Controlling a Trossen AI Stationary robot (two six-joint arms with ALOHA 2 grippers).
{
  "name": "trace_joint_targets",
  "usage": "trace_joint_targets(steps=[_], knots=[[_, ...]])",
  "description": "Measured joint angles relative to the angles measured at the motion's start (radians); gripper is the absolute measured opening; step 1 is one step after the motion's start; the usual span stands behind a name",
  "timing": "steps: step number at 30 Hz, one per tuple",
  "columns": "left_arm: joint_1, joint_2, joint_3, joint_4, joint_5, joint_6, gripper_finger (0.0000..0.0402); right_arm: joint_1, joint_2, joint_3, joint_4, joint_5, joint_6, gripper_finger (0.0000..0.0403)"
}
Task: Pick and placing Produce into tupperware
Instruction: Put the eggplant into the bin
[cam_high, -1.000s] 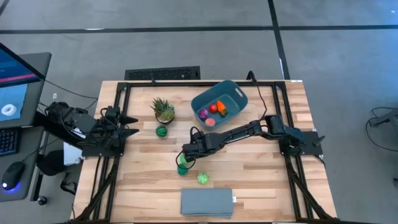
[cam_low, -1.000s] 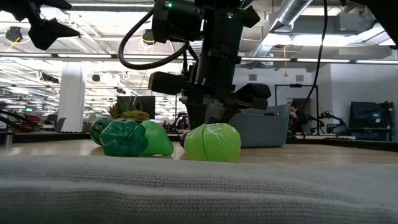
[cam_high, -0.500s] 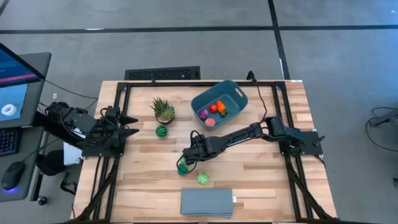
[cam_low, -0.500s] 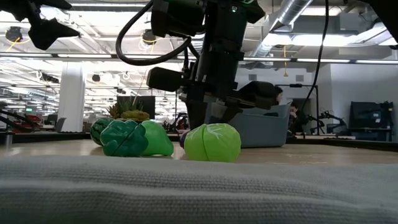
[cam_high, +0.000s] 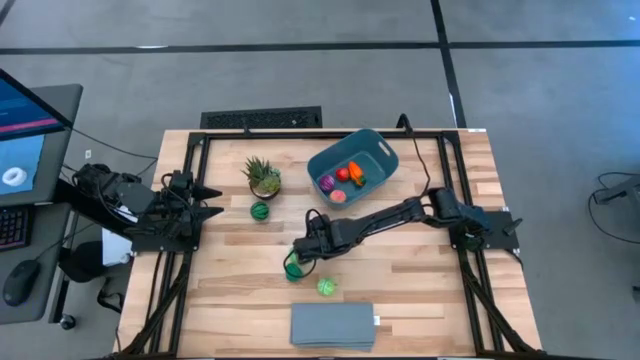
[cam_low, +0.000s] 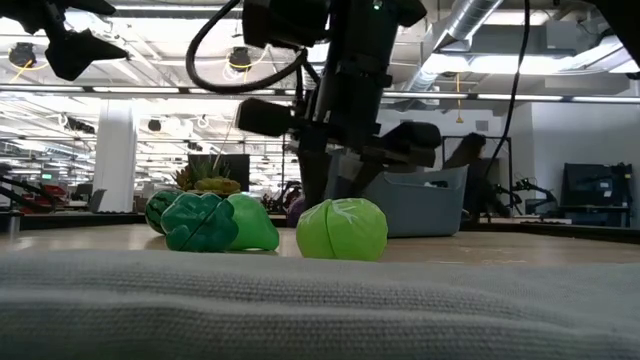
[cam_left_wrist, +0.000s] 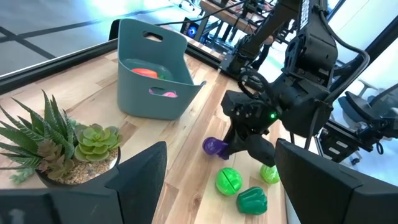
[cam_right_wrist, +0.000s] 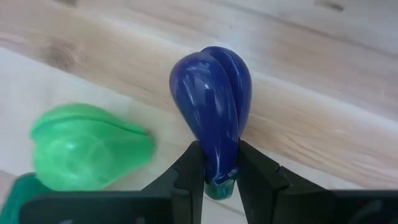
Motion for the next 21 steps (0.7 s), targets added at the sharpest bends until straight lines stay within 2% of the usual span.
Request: trace_joint_targets(steps=[8,21], knots=[[0.0,0.0,0.0,0.0,0.0,-0.001,0.0286,0.0,-0.047,-0.001,-0.057,0.043,0.016,0.0102],[0.0,0.0,0.0,0.001,-0.001,0.0,0.0286,0.0,-0.173,0.0,-0.084,0.188,0.016,0.0102]])
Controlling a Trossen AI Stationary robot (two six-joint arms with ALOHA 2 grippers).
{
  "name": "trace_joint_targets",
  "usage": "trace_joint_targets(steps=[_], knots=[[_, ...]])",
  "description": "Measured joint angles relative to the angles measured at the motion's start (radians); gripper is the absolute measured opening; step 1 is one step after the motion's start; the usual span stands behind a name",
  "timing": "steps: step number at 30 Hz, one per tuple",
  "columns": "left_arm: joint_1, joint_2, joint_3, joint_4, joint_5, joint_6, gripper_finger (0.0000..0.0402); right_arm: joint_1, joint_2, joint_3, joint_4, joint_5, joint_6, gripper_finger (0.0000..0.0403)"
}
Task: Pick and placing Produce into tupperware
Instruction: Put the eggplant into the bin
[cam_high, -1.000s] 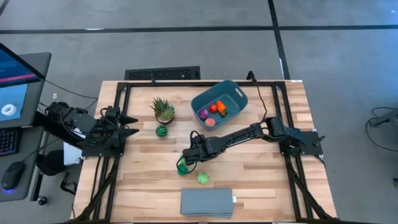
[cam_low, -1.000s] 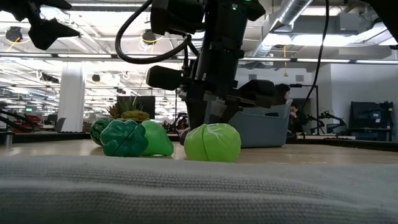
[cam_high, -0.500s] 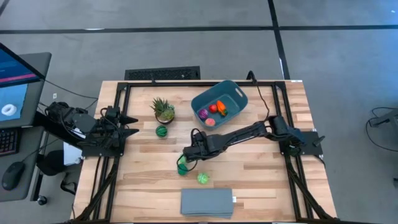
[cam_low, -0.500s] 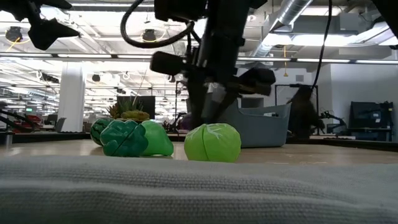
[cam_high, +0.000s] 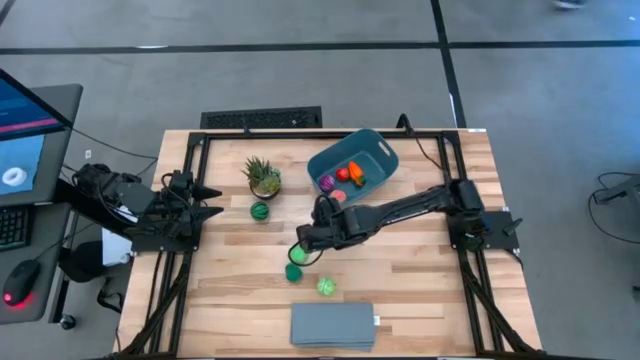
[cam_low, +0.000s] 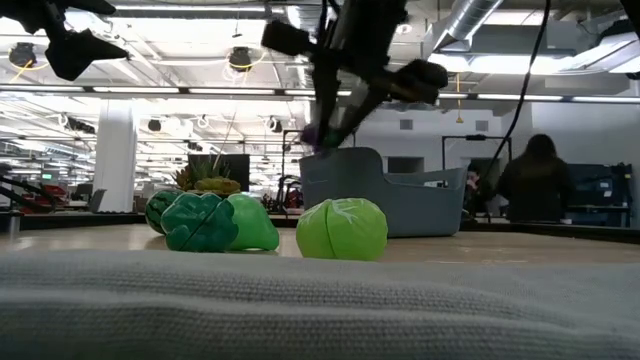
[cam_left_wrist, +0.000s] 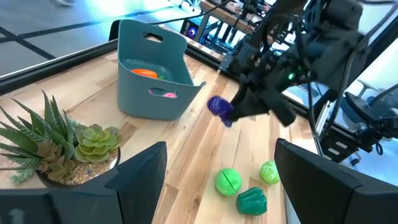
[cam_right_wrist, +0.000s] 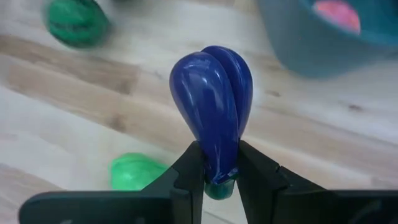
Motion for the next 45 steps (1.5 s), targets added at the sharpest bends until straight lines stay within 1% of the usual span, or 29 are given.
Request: trace_joint_targets(steps=[5,9,14,20,30,36,41,45], knots=[[0.0,0.0,0.0,0.0,-0.003,0.002,0.0286,0.0,-0.052,0.0,-0.006,0.06,-0.001,0.0102],[0.0,0.0,0.0,0.001,-0.013,0.008,0.0286,-0.003,-0.083,0.0,-0.056,0.094,-0.003,0.0102],[0.0,0.0,0.0,0.002,-0.028,0.008,0.0286,-0.017,-0.112,0.0,-0.178,0.106,-0.001,0.0102],[0.0,0.0,0.0,0.002,-0.034,0.005,0.0286,-0.062,-0.121,0.0,-0.292,0.102,-0.005,0.0103],[0.0,0.0,0.0,0.002,-0.034,-0.005,0.0286,-0.161,-0.141,0.001,-0.335,0.081,-0.137,0.0103],[0.0,0.0,0.0,0.002,-0.034,-0.023,0.0286,-0.25,-0.148,-0.008,-0.355,0.079,-0.24,0.0103],[0.0,0.0,0.0,0.002,-0.034,-0.037,0.0286,-0.329,-0.148,-0.007,-0.353,0.054,-0.339,0.0103],[0.0,0.0,0.0,0.001,-0.03,-0.048,0.0286,-0.388,-0.148,-0.007,-0.353,0.049,-0.389,0.0103]])
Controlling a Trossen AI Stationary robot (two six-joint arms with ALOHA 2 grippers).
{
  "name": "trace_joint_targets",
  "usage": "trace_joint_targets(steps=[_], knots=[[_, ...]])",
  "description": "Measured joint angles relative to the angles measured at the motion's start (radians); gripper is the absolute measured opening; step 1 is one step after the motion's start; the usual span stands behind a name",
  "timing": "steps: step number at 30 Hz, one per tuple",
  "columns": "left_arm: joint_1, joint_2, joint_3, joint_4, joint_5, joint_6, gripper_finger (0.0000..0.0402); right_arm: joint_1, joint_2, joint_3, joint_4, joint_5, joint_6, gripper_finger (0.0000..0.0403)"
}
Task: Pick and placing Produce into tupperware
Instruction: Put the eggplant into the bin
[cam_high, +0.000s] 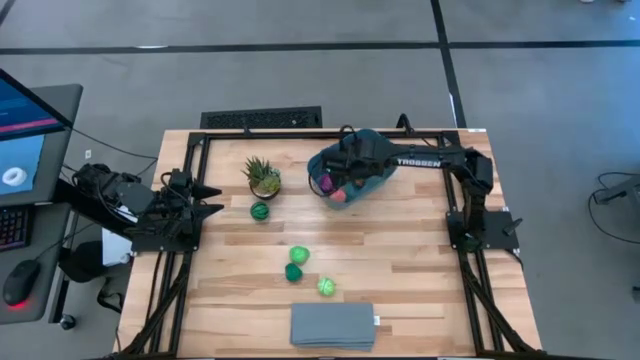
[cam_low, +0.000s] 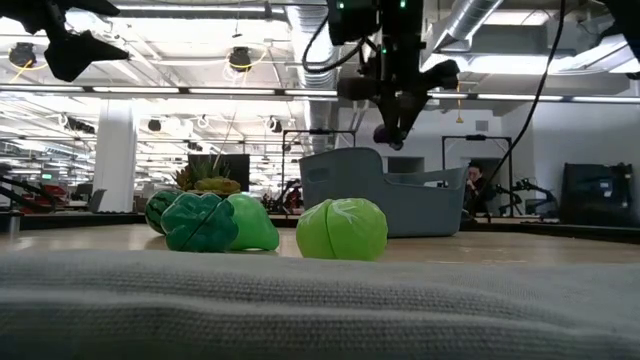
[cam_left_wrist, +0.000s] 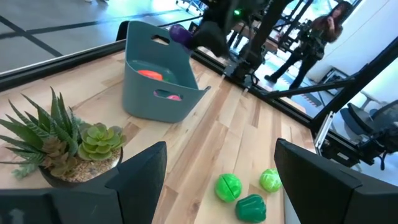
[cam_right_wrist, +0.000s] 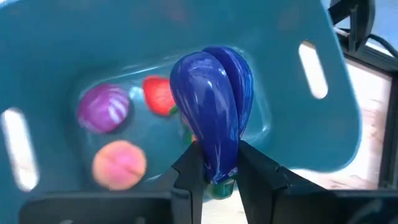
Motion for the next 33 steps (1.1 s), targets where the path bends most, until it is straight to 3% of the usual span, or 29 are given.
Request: trace_joint_targets(steps=[18,26,33], knots=[[0.0,0.0,0.0,-0.001,-0.018,-0.019,0.0286,-0.215,0.02,-0.005,0.077,-0.179,-0.214,0.0103],[0.0,0.0,0.0,-0.002,-0.043,-0.032,0.0286,-0.237,0.019,-0.169,0.209,-0.276,-0.215,0.0103],[0.0,0.0,0.0,-0.002,-0.09,-0.034,0.0286,-0.221,0.021,-0.258,0.301,-0.282,-0.215,0.0103]])
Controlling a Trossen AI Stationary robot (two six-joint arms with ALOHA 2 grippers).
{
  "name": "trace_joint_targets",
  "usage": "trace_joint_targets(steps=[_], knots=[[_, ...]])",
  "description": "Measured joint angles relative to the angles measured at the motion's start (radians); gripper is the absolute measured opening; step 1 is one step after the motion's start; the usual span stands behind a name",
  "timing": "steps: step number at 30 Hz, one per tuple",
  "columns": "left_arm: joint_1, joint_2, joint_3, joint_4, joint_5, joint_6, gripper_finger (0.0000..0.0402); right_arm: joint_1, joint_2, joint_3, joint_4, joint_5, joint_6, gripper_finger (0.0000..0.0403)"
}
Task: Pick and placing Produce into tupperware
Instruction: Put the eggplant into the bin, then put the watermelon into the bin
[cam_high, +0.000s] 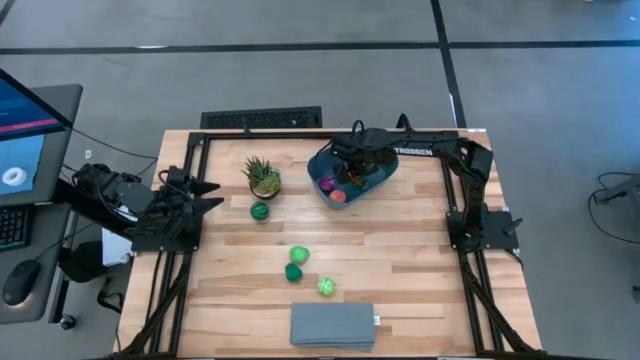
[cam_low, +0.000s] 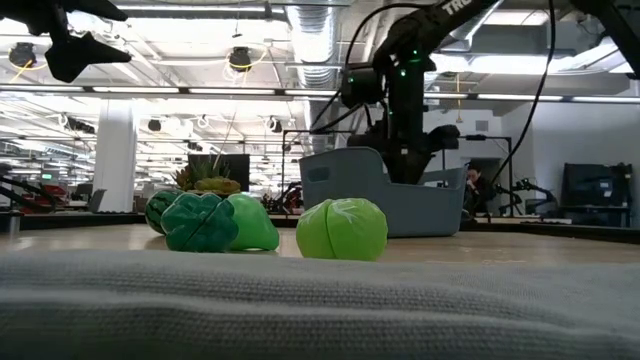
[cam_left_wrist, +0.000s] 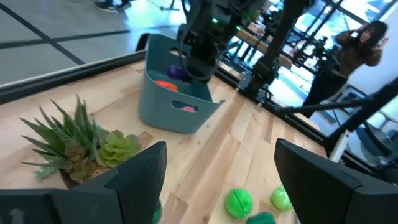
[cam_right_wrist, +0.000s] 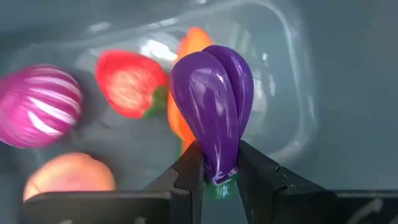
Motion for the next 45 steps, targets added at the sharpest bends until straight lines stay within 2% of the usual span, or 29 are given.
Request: trace_joint_targets(steps=[15,24,28,35,39,45], knots=[[0.0,0.0,0.0,0.0,-0.041,-0.022,0.0286,-0.036,0.0,-0.014,0.058,0.001,-0.028,0.0112],[0.0,0.0,0.0,0.0,-0.05,-0.022,0.0286,-0.035,-0.001,-0.014,0.053,-0.004,-0.044,0.0225],[0.0,0.0,0.0,0.0,-0.05,-0.022,0.0286,-0.026,-0.001,-0.014,0.053,-0.004,-0.044,0.0253],[0.0,0.0,0.0,0.0,-0.05,-0.022,0.0286,0.002,-0.002,0.04,-0.003,0.003,-0.045,0.0255],[0.0,0.0,0.0,0.0,-0.049,-0.022,0.0286,0.032,-0.004,0.103,-0.07,0.048,-0.051,0.0255],[0.0,0.0,0.0,0.0,-0.044,-0.022,0.0286,0.089,-0.069,0.151,-0.129,0.087,-0.043,0.0255]])
